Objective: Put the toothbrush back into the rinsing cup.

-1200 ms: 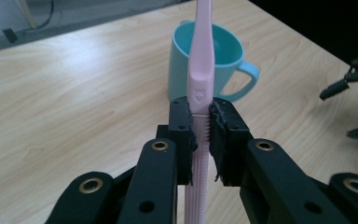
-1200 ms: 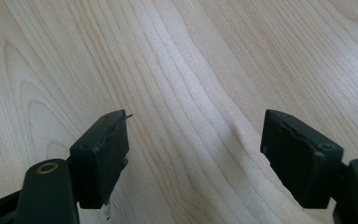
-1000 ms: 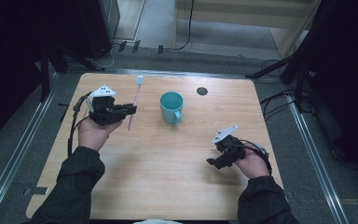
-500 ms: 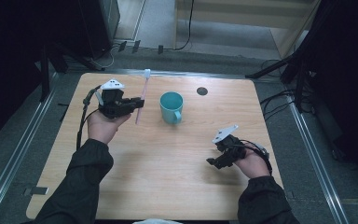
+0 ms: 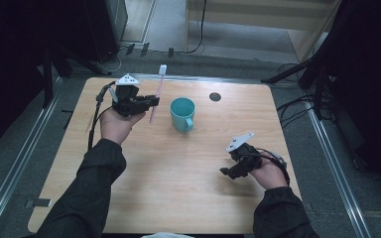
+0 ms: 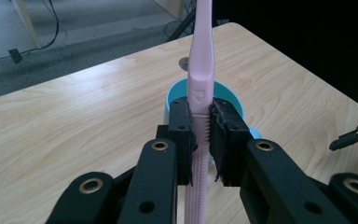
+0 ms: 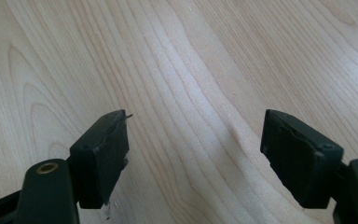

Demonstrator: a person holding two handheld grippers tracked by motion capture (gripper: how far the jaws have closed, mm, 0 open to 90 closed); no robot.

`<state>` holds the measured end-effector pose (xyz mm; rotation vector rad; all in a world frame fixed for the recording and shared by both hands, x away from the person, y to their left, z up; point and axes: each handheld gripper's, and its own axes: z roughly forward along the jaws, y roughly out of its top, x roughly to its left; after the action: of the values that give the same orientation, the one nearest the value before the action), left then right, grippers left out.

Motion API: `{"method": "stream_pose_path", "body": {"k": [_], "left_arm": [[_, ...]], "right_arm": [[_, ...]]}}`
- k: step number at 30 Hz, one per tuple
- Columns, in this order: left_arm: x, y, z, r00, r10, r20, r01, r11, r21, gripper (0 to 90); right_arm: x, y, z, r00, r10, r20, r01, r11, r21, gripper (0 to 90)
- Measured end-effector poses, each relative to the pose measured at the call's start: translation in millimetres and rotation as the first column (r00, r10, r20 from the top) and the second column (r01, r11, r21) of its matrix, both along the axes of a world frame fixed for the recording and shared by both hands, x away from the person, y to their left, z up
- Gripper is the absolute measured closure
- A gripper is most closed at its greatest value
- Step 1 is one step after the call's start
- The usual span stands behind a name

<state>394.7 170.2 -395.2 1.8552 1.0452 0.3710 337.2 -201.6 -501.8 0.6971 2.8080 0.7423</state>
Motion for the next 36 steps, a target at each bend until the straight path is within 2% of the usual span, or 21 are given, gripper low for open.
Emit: {"method": "stream_pose_path", "body": {"k": [5,15,16,18,22,33,36], "left_arm": [[8.7,-8.2,7.0,0.9999,0.0,0.012,0.0,0.9997,-0.025,79.1],[19.1,-20.5,6.8,0.9997,0.001,0.025,0.0,0.9987,-0.051,79.1],[19.3,-21.5,6.9,0.9993,0.01,0.037,-0.008,0.9988,-0.048,79.2],[21.2,-23.2,7.0,0.9991,0.013,0.041,-0.01,0.9979,-0.064,79.2],[26.5,-29.8,6.7,0.9992,0.007,0.04,-0.005,0.9987,-0.05,79.1],[35.0,-44.8,1.5,0.9976,0.031,0.062,-0.027,0.9975,-0.065,79.1],[38.4,-48.8,-0.4,0.9979,0.03,0.056,-0.026,0.997,-0.072,79.1]], "right_arm": [[0.2,-0.3,0.0,1.0,-0.001,-0.002,0.001,1.0,0.002,23.8],[0.5,-1.1,0.7,1.0,0.001,0.002,-0.001,1.0,0.009,23.8],[0.8,-1.3,1.1,1.0,0.002,0.004,-0.002,1.0,0.01,23.8],[0.8,-1.4,1.2,1.0,-0.001,0.002,0.001,1.0,0.012,23.8],[1.2,-1.9,1.7,1.0,0.0,0.003,0.0,1.0,0.014,23.8],[1.2,-1.3,1.5,1.0,0.004,0.006,-0.004,1.0,0.012,23.8],[1.0,-1.5,1.6,1.0,0.001,0.005,-0.001,1.0,0.012,23.8]]}}
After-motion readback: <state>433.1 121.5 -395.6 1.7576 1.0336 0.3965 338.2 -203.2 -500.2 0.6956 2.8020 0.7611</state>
